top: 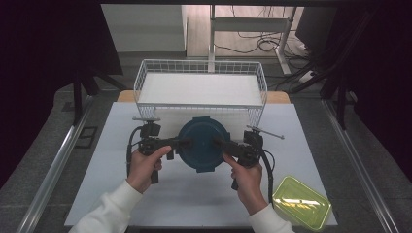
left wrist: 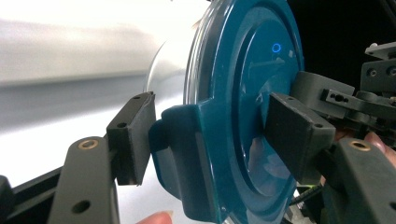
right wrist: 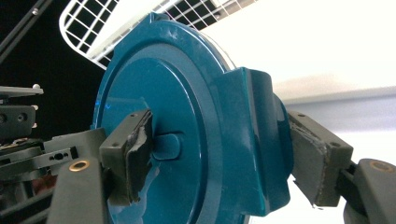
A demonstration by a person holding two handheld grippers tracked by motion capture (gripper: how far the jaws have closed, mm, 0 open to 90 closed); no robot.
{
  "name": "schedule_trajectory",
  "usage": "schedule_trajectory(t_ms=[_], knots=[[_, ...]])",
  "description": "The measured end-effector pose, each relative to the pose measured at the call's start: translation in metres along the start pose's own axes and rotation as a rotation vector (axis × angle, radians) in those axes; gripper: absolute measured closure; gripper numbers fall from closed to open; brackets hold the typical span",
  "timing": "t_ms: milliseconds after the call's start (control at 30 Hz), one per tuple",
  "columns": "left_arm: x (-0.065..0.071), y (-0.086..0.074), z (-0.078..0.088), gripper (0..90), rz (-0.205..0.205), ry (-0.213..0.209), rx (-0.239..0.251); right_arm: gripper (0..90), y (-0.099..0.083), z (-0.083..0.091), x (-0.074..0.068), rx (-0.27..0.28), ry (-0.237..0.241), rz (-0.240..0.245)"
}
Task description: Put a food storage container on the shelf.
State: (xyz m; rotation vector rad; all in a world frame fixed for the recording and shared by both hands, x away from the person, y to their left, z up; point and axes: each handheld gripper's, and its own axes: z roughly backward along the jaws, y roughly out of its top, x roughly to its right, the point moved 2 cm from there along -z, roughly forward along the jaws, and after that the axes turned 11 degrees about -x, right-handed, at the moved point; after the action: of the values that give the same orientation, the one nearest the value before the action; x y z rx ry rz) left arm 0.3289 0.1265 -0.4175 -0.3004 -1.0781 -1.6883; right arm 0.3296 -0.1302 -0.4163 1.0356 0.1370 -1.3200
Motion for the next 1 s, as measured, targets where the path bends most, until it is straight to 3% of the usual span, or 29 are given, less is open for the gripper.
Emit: schedule_trajectory(t_ms=[833,1000], knots=[[0.021,0.046,0.043,35.9,-0.090,0.050,0.073,28.1,0.041,0.006,-0.036,0.063,0.064,0.039],[0.023,0.055,0.048,35.9,-0.092,0.048,0.080,28.1,0.049,0.006,-0.042,0.079,0.067,0.049]])
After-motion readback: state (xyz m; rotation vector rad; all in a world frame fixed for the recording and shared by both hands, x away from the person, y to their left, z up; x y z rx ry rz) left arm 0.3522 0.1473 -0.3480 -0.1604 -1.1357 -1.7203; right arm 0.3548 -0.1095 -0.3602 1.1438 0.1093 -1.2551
